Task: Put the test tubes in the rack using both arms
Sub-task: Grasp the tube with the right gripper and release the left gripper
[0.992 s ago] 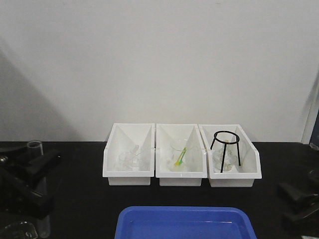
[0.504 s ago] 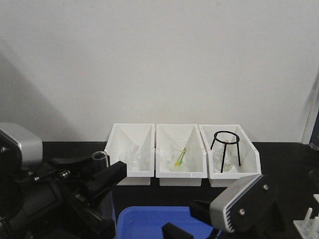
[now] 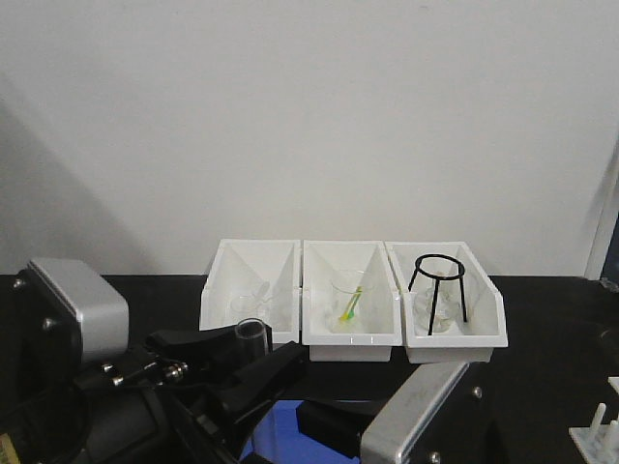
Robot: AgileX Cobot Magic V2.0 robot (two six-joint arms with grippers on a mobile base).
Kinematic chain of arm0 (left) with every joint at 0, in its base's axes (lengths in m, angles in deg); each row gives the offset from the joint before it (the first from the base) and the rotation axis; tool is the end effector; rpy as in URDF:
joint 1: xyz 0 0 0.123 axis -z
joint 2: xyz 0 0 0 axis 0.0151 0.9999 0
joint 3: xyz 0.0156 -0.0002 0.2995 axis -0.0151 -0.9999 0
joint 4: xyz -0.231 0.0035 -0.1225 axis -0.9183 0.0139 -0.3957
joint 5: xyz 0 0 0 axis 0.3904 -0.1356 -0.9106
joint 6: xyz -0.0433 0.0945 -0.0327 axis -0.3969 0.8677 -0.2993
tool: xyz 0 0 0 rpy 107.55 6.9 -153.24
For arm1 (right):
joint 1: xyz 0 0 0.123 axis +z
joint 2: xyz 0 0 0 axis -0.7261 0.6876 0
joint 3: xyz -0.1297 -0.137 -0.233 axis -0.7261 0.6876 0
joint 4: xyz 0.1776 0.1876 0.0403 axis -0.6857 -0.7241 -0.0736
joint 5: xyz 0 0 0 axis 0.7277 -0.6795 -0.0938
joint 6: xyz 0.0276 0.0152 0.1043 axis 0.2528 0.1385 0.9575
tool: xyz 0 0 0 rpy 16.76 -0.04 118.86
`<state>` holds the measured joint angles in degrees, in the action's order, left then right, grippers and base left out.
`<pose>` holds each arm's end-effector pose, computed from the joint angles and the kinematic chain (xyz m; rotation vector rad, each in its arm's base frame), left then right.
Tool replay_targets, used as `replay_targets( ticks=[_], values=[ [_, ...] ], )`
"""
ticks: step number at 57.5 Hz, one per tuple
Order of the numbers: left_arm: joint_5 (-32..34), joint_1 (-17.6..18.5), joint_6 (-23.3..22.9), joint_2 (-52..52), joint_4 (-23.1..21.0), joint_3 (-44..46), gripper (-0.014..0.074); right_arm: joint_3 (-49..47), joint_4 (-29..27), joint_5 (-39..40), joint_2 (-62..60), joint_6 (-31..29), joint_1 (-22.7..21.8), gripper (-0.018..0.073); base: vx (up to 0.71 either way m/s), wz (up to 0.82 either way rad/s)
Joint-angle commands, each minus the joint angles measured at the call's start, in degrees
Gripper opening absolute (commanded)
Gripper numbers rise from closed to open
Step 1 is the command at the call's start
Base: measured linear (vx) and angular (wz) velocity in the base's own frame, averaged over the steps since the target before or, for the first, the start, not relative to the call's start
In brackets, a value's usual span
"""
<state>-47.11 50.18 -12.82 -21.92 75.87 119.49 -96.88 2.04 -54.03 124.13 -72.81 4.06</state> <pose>0.1710 -0.2070 0.3542 0.5753 1.5639 -0.7861 0.1721 0.2070 0.3136 -0.7117 1.5897 0.6627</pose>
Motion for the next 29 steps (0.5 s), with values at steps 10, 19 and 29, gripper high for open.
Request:
replay_targets(
  ticks=[10, 19, 29],
  values=[
    [5.5, 2.7, -1.1, -1.1, 0.2, 2.0, -0.0020, -2.1, 0.2, 8.2, -0.8, 0.1, 0.0, 0.0414, 0.00, 0.00],
    [5.5, 3.8, -1.0, 0.0, 0.2, 2.0, -0.0020, -2.1, 0.2, 9.2, 0.8, 0.1, 0.0, 0.0414, 0.00, 0.00],
    [5.5, 3.8, -1.0, 1.2, 0.2, 2.0, -0.0020, -2.1, 0.2, 9.4, 1.2, 0.1, 0.0, 0.0414, 0.00, 0.00]
  ],
)
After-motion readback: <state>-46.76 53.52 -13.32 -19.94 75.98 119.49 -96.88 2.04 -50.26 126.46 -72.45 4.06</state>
